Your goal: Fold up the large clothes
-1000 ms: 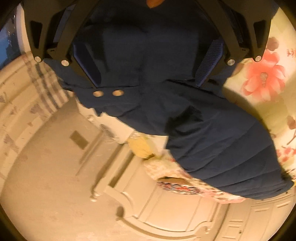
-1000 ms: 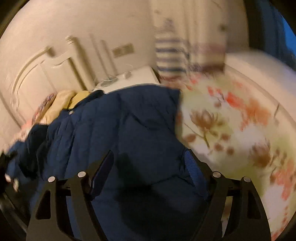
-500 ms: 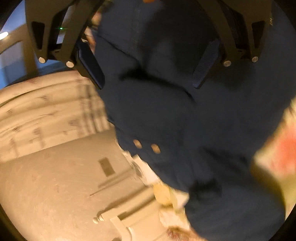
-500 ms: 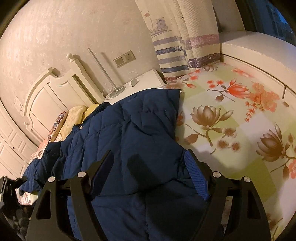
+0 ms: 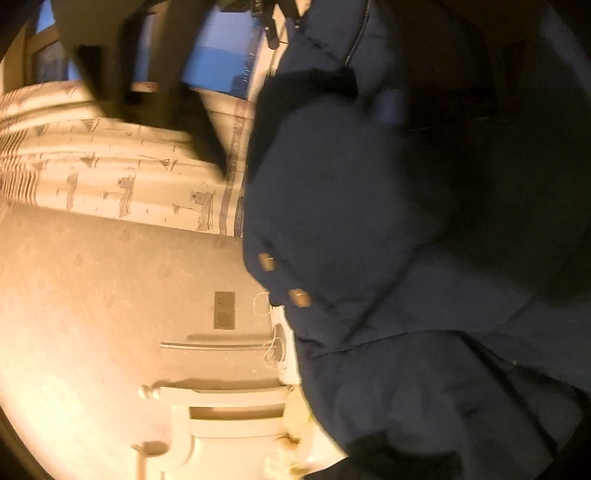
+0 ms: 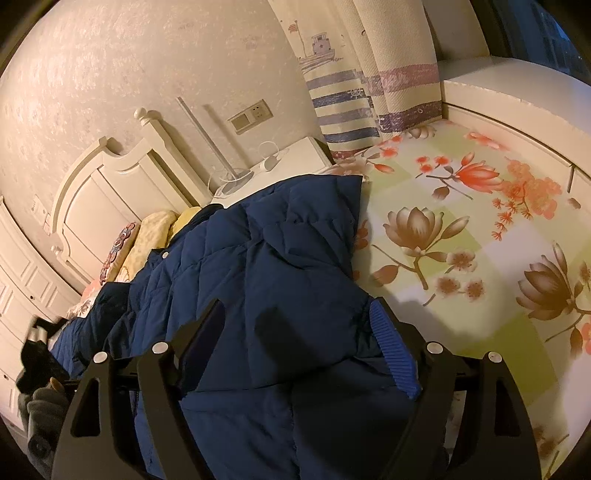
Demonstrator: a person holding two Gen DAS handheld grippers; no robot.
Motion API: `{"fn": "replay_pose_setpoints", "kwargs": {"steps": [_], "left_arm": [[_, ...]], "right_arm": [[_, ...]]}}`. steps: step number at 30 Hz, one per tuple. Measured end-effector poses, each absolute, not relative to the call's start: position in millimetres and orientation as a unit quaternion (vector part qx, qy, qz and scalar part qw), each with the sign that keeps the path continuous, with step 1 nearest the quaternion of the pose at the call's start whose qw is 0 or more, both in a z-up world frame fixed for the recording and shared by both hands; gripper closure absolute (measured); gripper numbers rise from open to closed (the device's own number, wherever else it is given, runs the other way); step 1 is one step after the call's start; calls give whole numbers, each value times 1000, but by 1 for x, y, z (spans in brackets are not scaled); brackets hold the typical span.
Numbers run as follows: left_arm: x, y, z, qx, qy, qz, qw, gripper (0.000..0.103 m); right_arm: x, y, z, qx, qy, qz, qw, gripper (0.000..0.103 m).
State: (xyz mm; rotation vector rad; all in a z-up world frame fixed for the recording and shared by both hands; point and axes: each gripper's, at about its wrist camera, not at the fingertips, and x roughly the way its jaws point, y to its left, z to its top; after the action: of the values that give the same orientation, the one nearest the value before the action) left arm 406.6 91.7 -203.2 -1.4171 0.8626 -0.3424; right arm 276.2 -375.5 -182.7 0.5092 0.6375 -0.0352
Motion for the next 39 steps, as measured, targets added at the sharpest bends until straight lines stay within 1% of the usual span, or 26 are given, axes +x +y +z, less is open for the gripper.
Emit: {"fn": "replay_pose_setpoints", "kwargs": {"steps": [1,2,6,8,9,10,11,12,13,15,16,17,18,19,20,22,23,25,26,28,30,31,33,35,37,39], "left_arm": [[407,91,-198,-610,380,-165,675,71],[404,92,-187,-580,376,-158,706,75],[368,76,-103,-325,295,-70,896,82],[358,63,-81,-218,268,-20,938,82],[359,62,-82,-208,283,-11,936,79],[368,59,-90,-197,318,-2,928,71],[373,56,-97,-184,343,-5,921,40],[383,51,-111,-176,379,-34,908,25],[389,49,-125,-184,404,-61,894,14],[388,52,-135,-192,413,-50,889,15],[381,60,-134,-201,402,-40,892,22],[369,76,-126,-227,366,3,903,29],[352,92,-116,-258,319,55,910,28],[330,115,-100,-299,253,106,914,23],[322,124,-92,-316,218,121,915,18],[313,131,-72,-304,173,130,928,18],[316,125,-65,-279,171,123,937,18],[325,105,-63,-227,180,94,953,16],[338,87,-65,-205,194,75,956,12],[353,63,-82,-161,253,42,953,11],[366,53,-108,-150,308,30,939,11],[379,47,-128,-149,353,17,924,11],[396,41,-154,-127,402,20,907,11],[404,30,-156,-86,407,19,909,2],[405,22,-157,-58,411,20,910,2],[407,19,-157,-57,410,22,910,2]], "right_arm": [[276,-376,-183,249,309,-15,918,23],[276,-376,-183,251,309,-14,917,23],[276,-378,-184,257,309,-10,915,22],[276,-378,-183,257,309,-6,916,22],[276,-378,-183,256,309,-6,916,22],[276,-377,-183,256,310,-7,916,22],[276,-378,-183,258,311,-8,915,22],[276,-379,-184,260,311,-8,914,22],[277,-379,-184,260,311,-9,914,22],[277,-378,-183,257,312,-11,915,22],[277,-378,-183,256,312,-12,915,22],[277,-378,-184,257,312,-11,915,22],[276,-379,-184,258,312,-10,914,22],[277,-380,-184,259,312,-10,914,22],[277,-380,-184,259,312,-9,914,22],[277,-380,-184,259,313,-9,914,22],[277,-380,-184,259,312,-10,914,22],[277,-379,-184,257,314,-11,914,22],[277,-378,-184,257,314,-11,914,22],[276,-378,-184,256,314,-11,914,22],[276,-378,-184,254,313,-13,915,22],[275,-378,-184,253,313,-13,915,22],[275,-378,-184,252,313,-16,916,22],[274,-377,-183,249,312,-18,917,23],[269,-373,-178,232,298,-43,925,24],[264,-359,-168,190,280,-51,940,23]]}}
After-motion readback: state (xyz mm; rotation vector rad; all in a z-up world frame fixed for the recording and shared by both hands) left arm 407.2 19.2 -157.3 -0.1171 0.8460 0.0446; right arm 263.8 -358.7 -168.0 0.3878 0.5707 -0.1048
